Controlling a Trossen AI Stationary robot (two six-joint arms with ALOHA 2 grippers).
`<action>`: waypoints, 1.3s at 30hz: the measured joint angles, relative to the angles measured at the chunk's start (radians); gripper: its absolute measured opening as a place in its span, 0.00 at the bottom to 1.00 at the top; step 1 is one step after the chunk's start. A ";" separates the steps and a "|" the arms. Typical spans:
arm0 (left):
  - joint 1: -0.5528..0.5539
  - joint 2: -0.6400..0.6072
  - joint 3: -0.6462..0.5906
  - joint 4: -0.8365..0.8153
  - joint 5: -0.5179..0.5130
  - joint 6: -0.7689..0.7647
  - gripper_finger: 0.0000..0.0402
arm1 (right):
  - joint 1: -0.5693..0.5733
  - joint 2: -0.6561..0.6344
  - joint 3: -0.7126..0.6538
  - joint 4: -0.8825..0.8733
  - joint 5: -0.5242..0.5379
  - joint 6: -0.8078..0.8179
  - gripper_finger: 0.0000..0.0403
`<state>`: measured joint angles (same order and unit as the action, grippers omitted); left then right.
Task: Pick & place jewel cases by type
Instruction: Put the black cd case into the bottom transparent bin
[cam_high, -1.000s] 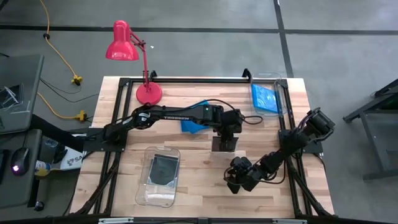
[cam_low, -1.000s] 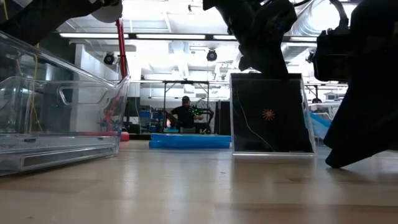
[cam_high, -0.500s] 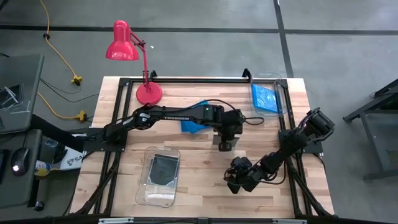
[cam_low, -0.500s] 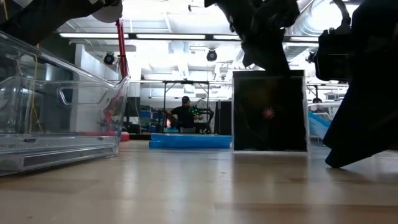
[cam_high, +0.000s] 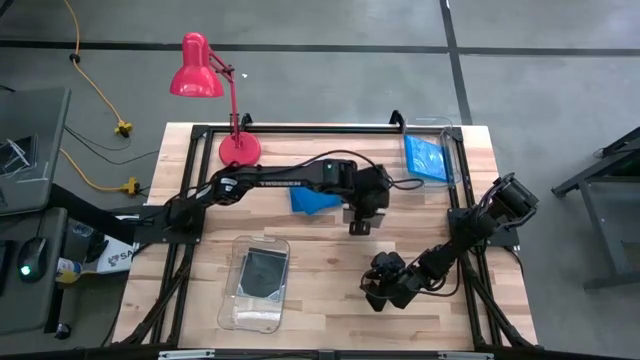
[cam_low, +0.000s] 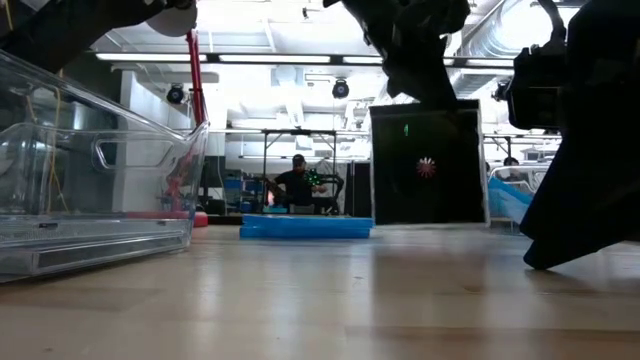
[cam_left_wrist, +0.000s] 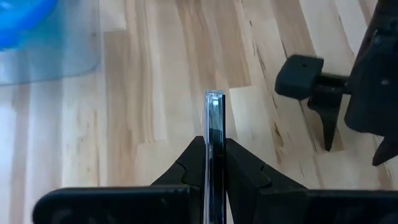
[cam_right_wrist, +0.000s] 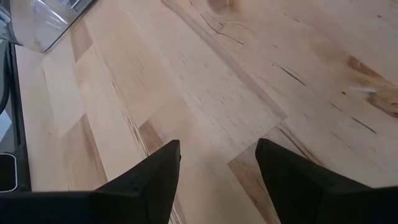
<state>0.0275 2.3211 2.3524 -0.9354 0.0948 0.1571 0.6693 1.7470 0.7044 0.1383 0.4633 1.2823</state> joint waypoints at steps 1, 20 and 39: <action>0.005 -0.004 0.000 0.005 0.000 0.000 0.08 | 0.000 0.000 0.000 0.000 0.000 0.000 0.52; 0.059 -0.188 0.002 0.123 0.100 0.075 0.08 | -0.002 0.000 0.000 -0.002 0.005 0.003 0.52; 0.057 -0.373 0.003 0.318 0.189 0.074 0.08 | -0.002 0.000 0.000 -0.005 0.017 0.019 0.52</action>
<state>0.0850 1.9479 2.3554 -0.6171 0.2835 0.2311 0.6678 1.7473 0.7044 0.1329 0.4798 1.3014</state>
